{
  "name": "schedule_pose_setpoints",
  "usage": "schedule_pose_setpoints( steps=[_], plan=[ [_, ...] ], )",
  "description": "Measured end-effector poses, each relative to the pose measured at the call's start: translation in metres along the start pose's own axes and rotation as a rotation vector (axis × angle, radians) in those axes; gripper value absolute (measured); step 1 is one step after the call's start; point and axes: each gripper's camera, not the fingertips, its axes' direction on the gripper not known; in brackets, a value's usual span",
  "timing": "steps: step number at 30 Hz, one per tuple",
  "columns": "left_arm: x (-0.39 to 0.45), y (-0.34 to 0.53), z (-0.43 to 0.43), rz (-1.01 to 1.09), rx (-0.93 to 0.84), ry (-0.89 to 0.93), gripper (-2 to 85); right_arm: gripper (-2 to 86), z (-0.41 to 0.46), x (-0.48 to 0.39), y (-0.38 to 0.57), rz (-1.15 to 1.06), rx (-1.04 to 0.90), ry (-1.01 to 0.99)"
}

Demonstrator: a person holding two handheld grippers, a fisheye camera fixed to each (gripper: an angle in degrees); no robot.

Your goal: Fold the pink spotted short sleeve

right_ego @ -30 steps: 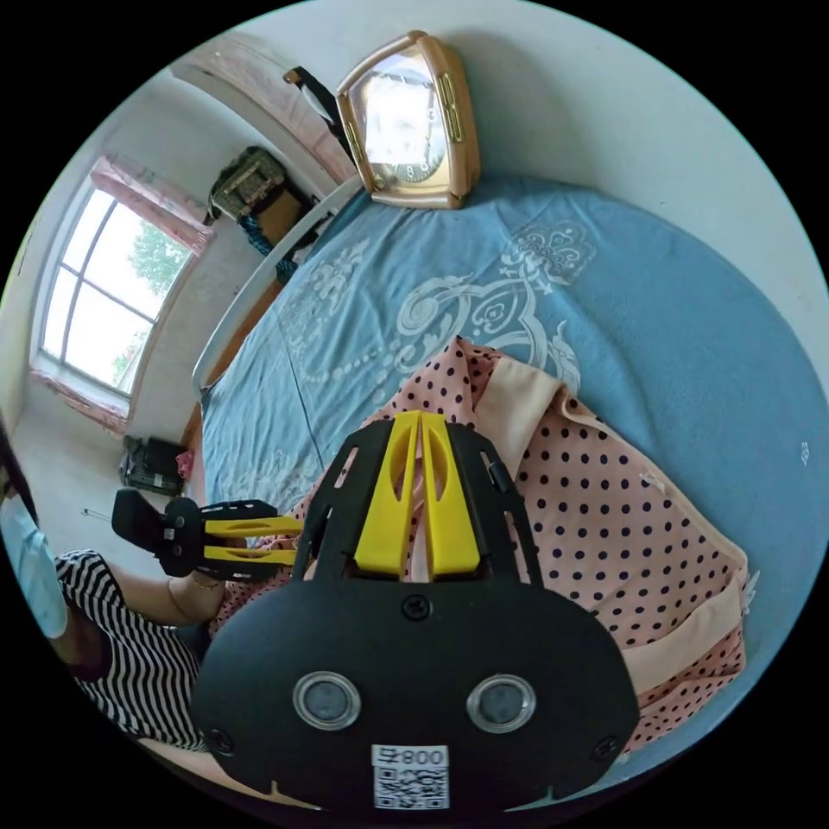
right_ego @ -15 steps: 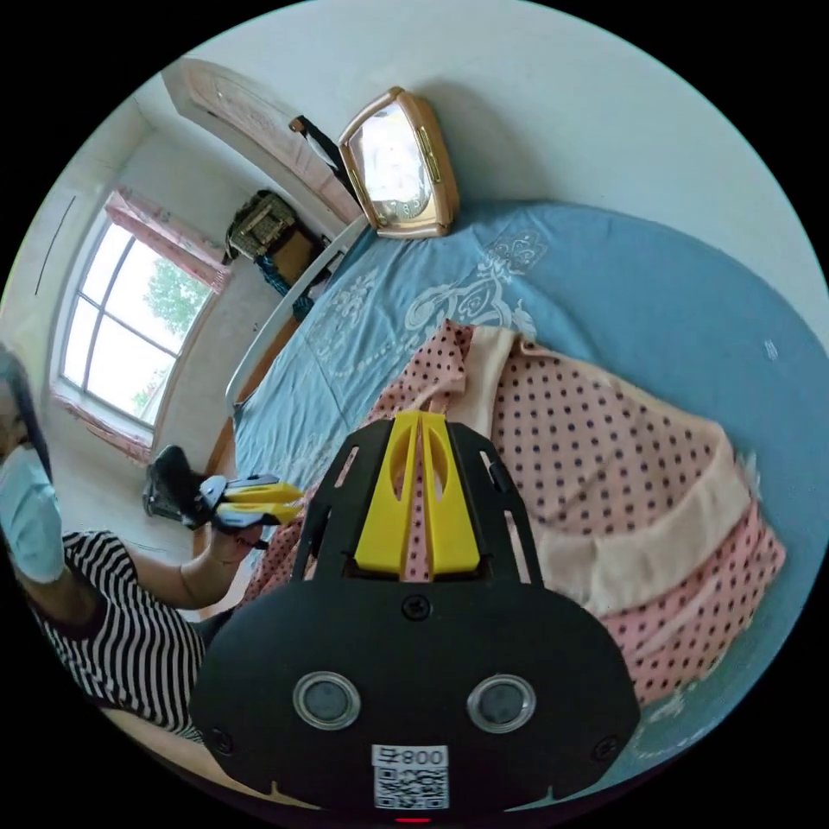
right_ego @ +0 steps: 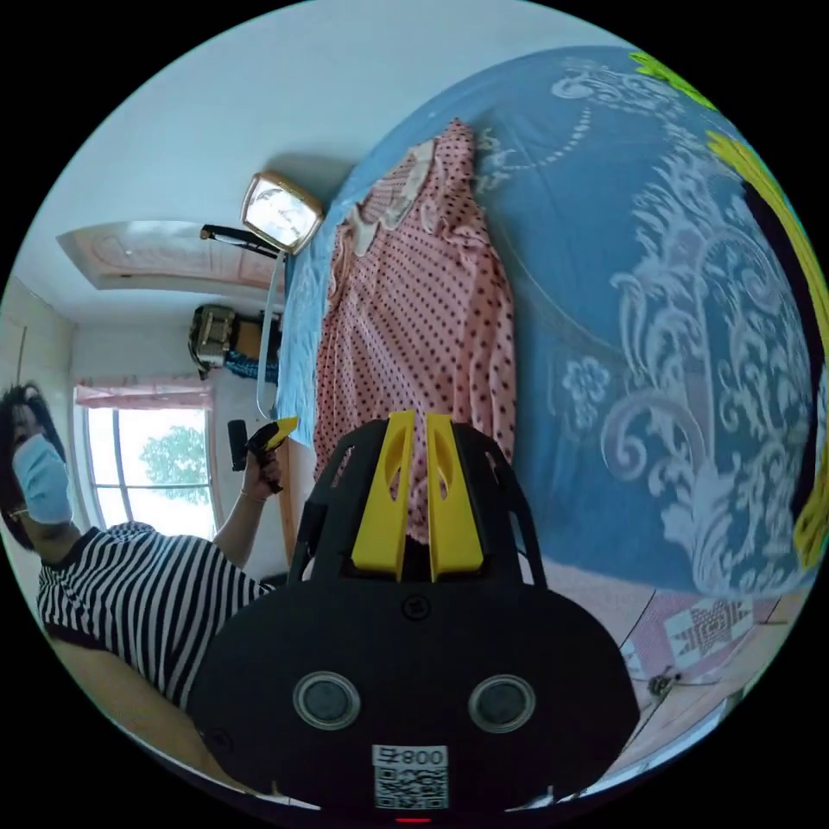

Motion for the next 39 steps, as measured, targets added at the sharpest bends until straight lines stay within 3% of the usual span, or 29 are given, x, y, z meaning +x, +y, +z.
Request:
schedule_pose_setpoints(
  steps=[6,13,24,30,39],
  plan=[
    [-0.030,0.068,-0.037,-0.158,-0.035,-0.076,11.6,7.9,0.003,0.079,0.113,0.147,0.029,-0.062],
    [-0.069,0.130,-0.048,-0.322,-0.012,0.070,13.2,8.9,0.023,0.148,0.186,0.199,0.045,-0.121],
    [-0.077,0.145,-0.052,-0.317,-0.077,0.026,12.6,8.4,0.044,0.221,0.254,0.227,0.045,-0.181],
    [-0.073,0.170,-0.051,-0.299,-0.137,0.123,11.3,6.9,0.061,0.250,0.290,0.221,0.017,-0.197],
    [-0.056,0.196,-0.056,-0.271,-0.169,0.129,1.9,1.0,0.062,0.291,0.341,0.217,0.044,-0.254]
  ],
)
